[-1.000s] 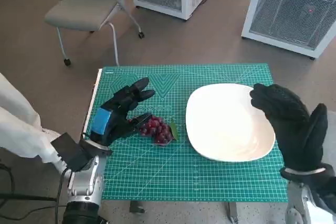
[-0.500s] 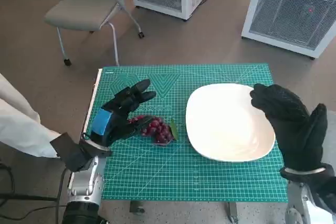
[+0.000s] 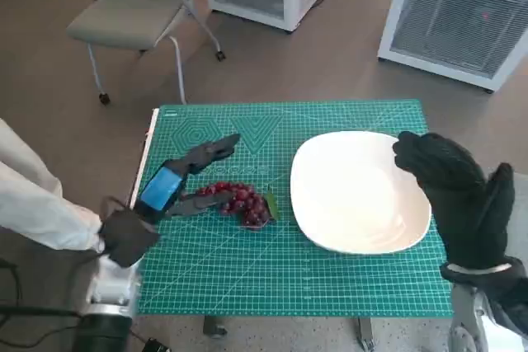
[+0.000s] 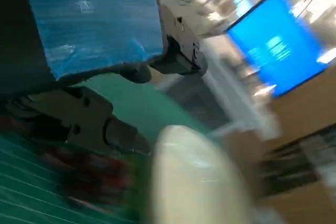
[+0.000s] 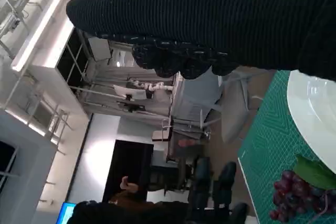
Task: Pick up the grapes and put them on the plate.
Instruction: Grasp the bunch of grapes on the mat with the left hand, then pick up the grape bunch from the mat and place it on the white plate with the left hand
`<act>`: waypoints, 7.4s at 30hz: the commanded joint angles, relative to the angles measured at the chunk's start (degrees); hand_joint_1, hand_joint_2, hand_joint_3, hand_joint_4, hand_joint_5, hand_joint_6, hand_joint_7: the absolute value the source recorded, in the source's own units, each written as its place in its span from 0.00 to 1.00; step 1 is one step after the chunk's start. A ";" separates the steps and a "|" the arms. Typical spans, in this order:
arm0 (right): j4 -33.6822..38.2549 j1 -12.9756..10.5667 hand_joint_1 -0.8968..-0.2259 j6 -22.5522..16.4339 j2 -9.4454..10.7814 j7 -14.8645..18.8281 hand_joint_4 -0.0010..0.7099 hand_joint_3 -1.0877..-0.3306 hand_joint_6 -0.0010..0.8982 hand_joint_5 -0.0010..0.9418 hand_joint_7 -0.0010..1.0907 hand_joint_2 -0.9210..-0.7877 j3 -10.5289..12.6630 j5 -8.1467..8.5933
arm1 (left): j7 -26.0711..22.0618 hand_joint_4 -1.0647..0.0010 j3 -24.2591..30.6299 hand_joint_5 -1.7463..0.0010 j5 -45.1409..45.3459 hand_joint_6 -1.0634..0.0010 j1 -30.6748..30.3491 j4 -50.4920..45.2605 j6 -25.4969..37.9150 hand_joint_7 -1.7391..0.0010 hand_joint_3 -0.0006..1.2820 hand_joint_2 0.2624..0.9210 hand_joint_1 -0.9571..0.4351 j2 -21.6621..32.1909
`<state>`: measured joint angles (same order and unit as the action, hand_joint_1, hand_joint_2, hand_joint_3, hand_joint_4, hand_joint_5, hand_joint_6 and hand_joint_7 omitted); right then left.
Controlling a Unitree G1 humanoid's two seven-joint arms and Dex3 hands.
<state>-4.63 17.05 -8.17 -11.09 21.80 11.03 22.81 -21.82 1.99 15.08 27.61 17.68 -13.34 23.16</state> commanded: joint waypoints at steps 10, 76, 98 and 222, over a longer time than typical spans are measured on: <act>0.25 -0.99 0.82 0.79 0.19 0.41 0.54 0.62 0.22 0.93 0.95 0.00 -0.29 0.61 | -4.04 0.93 -11.70 0.99 23.69 0.93 -3.03 -19.72 23.82 0.99 0.00 0.73 0.57 4.57; -1.91 -3.23 0.82 2.32 0.33 0.17 0.52 0.61 0.21 0.95 0.96 0.00 -0.16 1.19 | 18.02 0.92 -34.76 1.00 32.36 0.86 22.20 39.02 16.96 1.00 0.00 0.75 0.54 -7.45; -2.22 -3.89 0.82 2.33 0.43 0.00 0.51 0.60 0.20 0.97 0.97 0.00 -0.24 1.09 | 19.05 0.93 -36.42 1.00 30.97 0.86 25.79 50.97 14.37 1.00 0.00 0.77 0.55 -10.29; -0.91 -2.56 0.82 1.73 0.53 -0.08 0.52 0.61 0.20 0.96 0.97 0.00 -0.16 1.18 | 21.37 0.48 -29.27 0.20 22.44 0.36 21.69 34.40 8.17 0.41 0.09 1.00 0.69 -1.80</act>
<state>-6.34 14.82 -6.80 -10.65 21.57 11.02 24.04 0.04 -28.63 38.29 50.48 56.74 -4.84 19.35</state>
